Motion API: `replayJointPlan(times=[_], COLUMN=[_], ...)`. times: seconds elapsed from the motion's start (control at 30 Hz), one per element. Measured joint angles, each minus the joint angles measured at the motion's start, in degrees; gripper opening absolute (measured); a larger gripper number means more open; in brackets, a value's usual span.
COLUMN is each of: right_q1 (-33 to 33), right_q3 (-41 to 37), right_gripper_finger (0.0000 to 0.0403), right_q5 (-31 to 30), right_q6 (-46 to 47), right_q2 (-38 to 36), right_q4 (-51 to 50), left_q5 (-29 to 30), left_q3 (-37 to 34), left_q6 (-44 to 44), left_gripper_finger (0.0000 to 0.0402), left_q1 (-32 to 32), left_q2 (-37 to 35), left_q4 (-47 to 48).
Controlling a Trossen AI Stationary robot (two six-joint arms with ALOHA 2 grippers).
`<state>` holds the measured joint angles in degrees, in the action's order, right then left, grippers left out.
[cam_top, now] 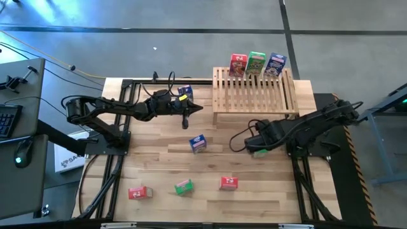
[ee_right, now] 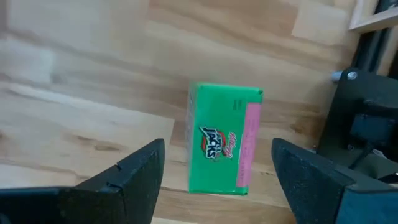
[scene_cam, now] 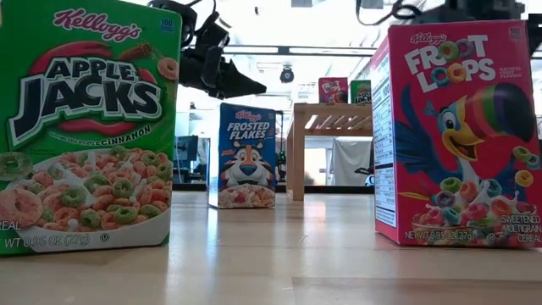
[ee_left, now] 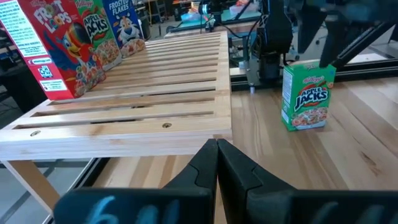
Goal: Stack cereal on shelf
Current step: Put the right red cereal box on the shelf aligned with other red cereal box
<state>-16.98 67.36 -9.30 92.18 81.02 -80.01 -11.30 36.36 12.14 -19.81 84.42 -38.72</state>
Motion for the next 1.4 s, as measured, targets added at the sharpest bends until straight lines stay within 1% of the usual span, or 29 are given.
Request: replayJointPlan(times=[0.1,0.33,0.5,0.57,0.63,0.73,0.87,0.93,1.0,1.07,1.17,1.23,1.4], right_q1=[0.0,0.0,-0.2,-1.2,-2.7,-5.0,-7.3,-8.0,-8.9,-10.1,-12.2,-13.1,-15.6], right_q3=[-1.4,-1.5,1.5,3.5,4.9,5.0,3.2,3.1,3.9,5.4,9.1,13.2,26.3], right_gripper_finger=[0.0273,0.0273,0.0273,0.0273,0.0273,0.0273,0.0261,0.0248,0.0232,0.0220,0.0216,0.0225,0.0265], right_q5=[0.8,0.3,0.2,-1.8,-4.8,-7.1,-6.6,-6.1,-5.7,-5.7,-4.3,-2.3,-2.7], right_q6=[-2.4,-7.2,-13.1,-16.4,-19.7,-27.7,-37.4,-39.8,-41.4,-43.1,-42.8,-41.3,-37.8], right_q2=[0.0,-0.1,-0.1,-0.1,-0.1,-0.1,0.4,1.5,3.2,5.6,9.7,12.7,20.7], right_q4=[0.6,1.6,1.1,0.3,1.7,9.4,24.5,29.4,31.6,31.7,30.1,26.4,12.9], left_q5=[0.0,-0.1,-0.1,-0.2,-0.2,-0.2,-0.2,-0.2,-0.2,-0.1,-0.1,-0.1,-0.1], left_q3=[0.0,0.0,0.0,0.0,0.0,0.0,0.0,0.0,0.0,0.0,0.0,0.0,0.0], left_q6=[0.0,-0.5,-1.1,-1.2,-1.2,-1.6,-1.6,-1.6,-1.6,-1.6,-1.6,-1.6,-1.5], left_gripper_finger=[0.0000,0.0000,0.0000,0.0000,0.0000,0.0000,0.0000,0.0000,0.0000,0.0000,0.0000,0.0000,0.0000], left_q1=[0.0,0.0,0.0,0.0,0.0,0.0,0.0,0.0,0.0,0.0,0.0,0.0,0.0], left_q2=[0.0,0.0,0.0,0.0,0.0,0.0,0.0,0.0,0.0,0.0,0.0,0.0,0.0], left_q4=[0.0,-0.1,-0.1,-0.1,-0.1,-0.1,-0.2,-0.2,-0.2,-0.2,-0.2,-0.1,0.2])
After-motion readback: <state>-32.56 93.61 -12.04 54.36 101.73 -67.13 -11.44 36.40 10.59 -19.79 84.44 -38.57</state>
